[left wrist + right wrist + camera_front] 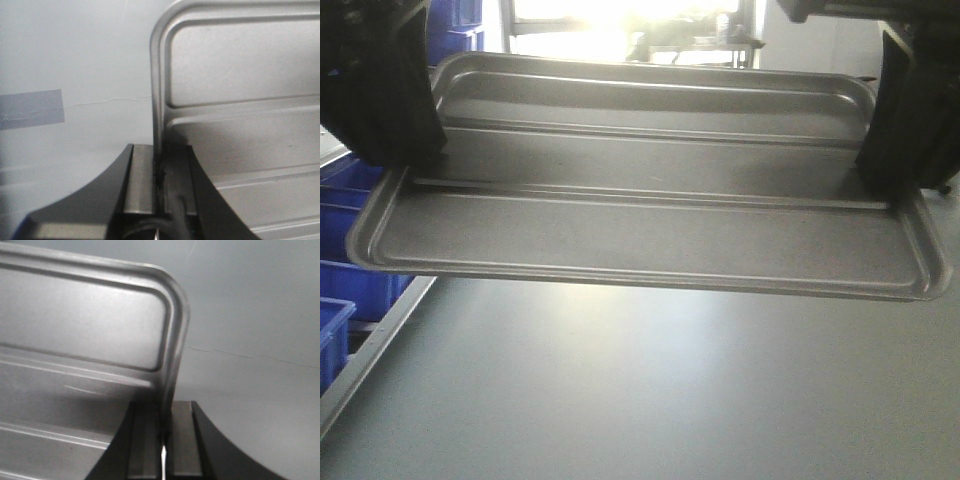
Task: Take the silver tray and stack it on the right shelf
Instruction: 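Hold the tray level with both grippers while the base drives to another shelf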
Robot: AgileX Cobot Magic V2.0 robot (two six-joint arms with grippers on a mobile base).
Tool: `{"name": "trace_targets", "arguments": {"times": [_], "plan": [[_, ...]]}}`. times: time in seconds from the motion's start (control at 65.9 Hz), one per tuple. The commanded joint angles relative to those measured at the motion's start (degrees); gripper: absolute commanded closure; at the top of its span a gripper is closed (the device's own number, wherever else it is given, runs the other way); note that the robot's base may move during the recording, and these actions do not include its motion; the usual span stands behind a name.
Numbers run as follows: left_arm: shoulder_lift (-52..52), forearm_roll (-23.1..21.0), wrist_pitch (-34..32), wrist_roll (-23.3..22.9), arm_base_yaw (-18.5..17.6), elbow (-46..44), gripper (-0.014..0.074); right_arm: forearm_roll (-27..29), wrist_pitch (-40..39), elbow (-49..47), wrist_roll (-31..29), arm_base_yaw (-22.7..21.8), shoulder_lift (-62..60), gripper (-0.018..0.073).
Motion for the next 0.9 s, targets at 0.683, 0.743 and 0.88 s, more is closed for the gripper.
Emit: {"name": "trace_targets", "arguments": {"times": [0.683, 0.743, 0.88], "plan": [[-1.78, 1.27, -1.67, 0.84, -0.68, -1.95, 0.0691, -1.49, -2.91, -1.41, -1.51, 0.25, -1.54, 0.0503], [-1.78, 1.27, -1.67, 0.84, -0.68, -1.95, 0.0691, -1.49, -2.91, -1.41, -1.51, 0.25, -1.54, 0.0503], [-1.78, 1.27, -1.67, 0.84, -0.68, -1.95, 0.0691, -1.49, -2.91, -1.41, -1.51, 0.25, -1.54, 0.0503]]}}
